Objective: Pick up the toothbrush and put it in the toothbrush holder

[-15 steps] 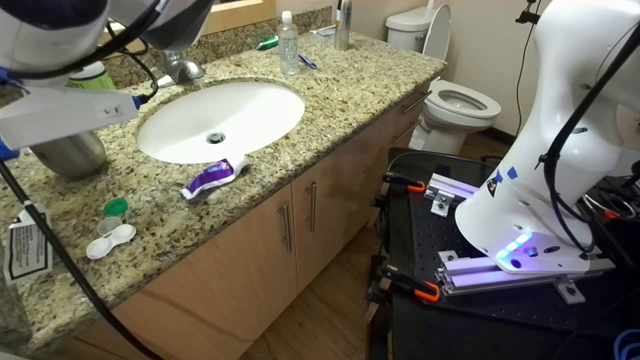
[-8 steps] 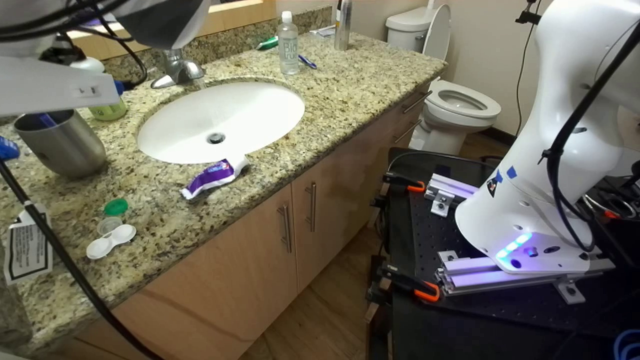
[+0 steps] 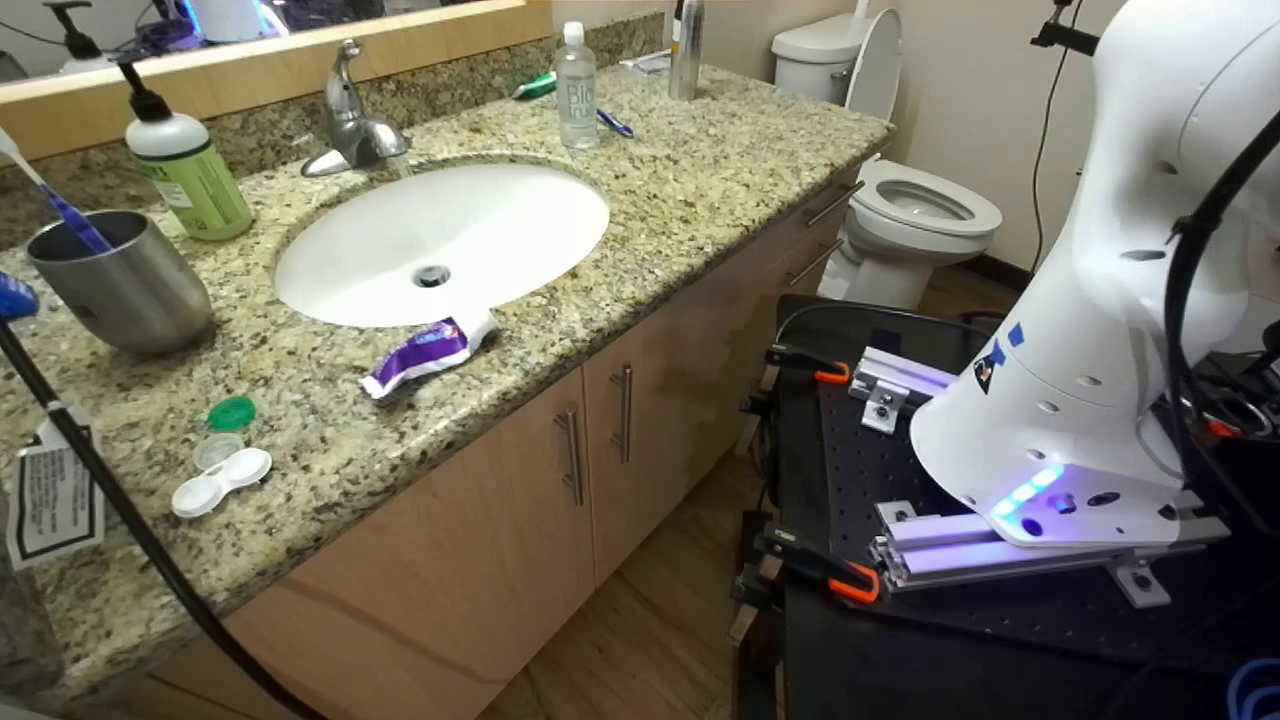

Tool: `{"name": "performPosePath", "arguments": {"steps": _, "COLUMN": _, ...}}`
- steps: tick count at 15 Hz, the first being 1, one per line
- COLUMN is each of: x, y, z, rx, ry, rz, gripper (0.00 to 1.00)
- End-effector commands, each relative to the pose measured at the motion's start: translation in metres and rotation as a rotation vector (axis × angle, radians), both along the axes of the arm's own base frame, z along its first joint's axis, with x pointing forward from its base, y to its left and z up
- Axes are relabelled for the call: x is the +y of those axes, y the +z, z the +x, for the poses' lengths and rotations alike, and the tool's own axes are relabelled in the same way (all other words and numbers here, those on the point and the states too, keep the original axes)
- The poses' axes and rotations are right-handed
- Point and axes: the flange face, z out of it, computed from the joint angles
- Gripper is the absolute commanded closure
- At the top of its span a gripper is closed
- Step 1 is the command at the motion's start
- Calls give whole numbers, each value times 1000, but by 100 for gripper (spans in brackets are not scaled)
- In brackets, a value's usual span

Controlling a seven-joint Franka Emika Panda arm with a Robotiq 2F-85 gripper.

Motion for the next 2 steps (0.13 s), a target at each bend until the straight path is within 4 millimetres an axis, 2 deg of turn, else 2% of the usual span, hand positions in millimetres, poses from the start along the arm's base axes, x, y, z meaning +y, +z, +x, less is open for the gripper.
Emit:
{"name": "performPosePath", "arguments": {"steps": 1, "x": -6, "y": 73, "z": -50, "rx": -132, "ry": 38, "rz": 147, "gripper": 0}}
{"name": "performPosePath", "arguments": {"steps": 2, "x": 1, "y": 47, "z": -20, "rx": -80, "ry": 23, "rz": 88, "gripper": 0}}
